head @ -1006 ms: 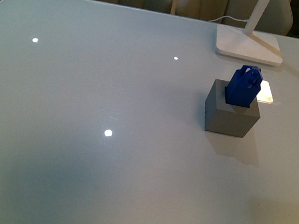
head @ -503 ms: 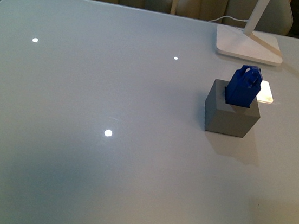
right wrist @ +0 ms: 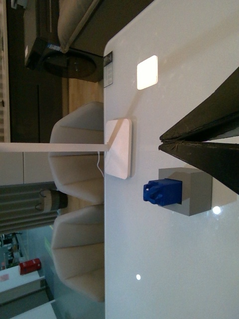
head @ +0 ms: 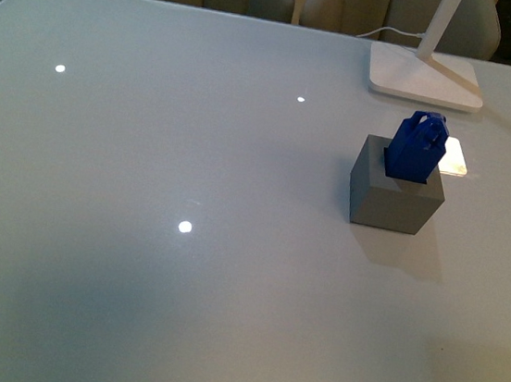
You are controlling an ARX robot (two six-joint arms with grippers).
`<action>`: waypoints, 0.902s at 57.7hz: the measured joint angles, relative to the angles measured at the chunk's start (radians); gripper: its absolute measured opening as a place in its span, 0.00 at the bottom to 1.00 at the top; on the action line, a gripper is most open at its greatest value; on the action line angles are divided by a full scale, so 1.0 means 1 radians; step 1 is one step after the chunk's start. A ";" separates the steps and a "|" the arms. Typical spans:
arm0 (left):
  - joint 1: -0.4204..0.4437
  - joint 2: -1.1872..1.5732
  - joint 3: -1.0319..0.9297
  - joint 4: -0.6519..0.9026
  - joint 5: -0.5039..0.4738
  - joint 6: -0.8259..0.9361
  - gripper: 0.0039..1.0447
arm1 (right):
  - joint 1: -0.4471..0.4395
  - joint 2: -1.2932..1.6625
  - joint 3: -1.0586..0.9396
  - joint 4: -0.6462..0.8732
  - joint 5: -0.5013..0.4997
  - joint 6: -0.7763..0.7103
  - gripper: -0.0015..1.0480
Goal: Insert blue part into gray base
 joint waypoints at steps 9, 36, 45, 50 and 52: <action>0.000 0.000 0.000 0.000 0.000 0.000 0.93 | 0.000 -0.149 0.000 -0.154 0.000 -0.001 0.02; 0.000 0.000 0.000 0.000 0.000 0.000 0.93 | 0.000 -0.153 0.000 -0.157 0.000 -0.001 0.65; 0.000 0.000 0.000 0.000 0.000 0.000 0.93 | 0.000 -0.153 0.000 -0.157 0.000 -0.001 0.89; 0.000 0.000 0.000 0.000 0.000 0.000 0.93 | 0.000 -0.153 0.000 -0.157 0.000 -0.001 0.92; 0.000 0.000 0.000 0.000 0.000 0.000 0.93 | 0.000 -0.153 0.000 -0.157 0.000 -0.001 0.91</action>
